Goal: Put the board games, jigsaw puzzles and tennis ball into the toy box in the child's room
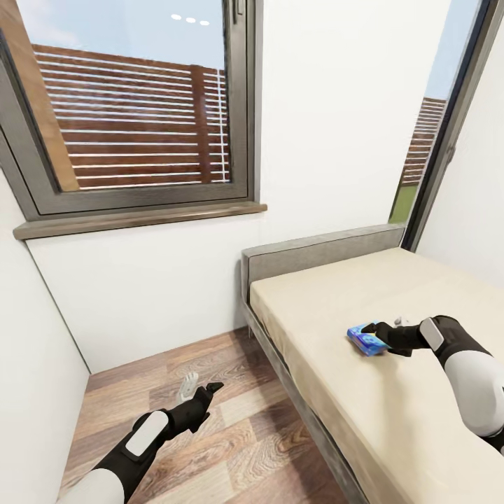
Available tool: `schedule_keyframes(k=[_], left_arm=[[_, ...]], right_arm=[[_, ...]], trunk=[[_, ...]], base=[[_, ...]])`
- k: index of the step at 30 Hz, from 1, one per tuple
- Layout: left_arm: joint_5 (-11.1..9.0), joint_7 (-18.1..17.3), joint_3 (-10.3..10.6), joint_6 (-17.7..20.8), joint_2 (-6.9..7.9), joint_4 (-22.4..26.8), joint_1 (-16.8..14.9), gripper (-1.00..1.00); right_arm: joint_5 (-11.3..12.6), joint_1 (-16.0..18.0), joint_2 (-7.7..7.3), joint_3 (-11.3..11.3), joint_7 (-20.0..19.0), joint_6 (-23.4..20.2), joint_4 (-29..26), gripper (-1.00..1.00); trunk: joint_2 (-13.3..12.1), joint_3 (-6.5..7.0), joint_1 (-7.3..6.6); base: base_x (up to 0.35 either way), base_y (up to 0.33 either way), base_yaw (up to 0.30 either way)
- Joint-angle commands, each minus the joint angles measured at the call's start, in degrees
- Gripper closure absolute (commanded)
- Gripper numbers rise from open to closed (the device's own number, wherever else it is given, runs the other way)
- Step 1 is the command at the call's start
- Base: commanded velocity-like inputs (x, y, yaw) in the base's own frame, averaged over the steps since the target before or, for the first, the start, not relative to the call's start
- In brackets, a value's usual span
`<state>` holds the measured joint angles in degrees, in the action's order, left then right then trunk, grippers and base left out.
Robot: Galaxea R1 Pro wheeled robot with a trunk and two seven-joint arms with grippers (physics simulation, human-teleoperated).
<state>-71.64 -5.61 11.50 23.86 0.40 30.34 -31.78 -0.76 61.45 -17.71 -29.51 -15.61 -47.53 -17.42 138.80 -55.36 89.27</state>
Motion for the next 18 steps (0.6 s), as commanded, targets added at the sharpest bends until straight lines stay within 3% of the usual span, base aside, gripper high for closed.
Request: schedule_keyframes(k=[1,18], left_arm=[[-0.11,-0.14,0.19,0.04,0.04,-0.02,-0.04,-1.0],[0.78,-0.02,0.74,-0.86,-0.3,-0.28,2.43,-1.0]], right_arm=[[-0.11,0.03,0.01,-0.24,-0.13,-0.27,-0.05,-1.0],[-0.04,-0.15,-0.03,-0.27,-0.08,-0.25,-1.56,-1.0]], trunk=[[0.02,-0.05,-0.01],[0.02,-0.05,-0.01]], base=[[0.0,0.0,0.0],[0.031,0.0,0.0]])
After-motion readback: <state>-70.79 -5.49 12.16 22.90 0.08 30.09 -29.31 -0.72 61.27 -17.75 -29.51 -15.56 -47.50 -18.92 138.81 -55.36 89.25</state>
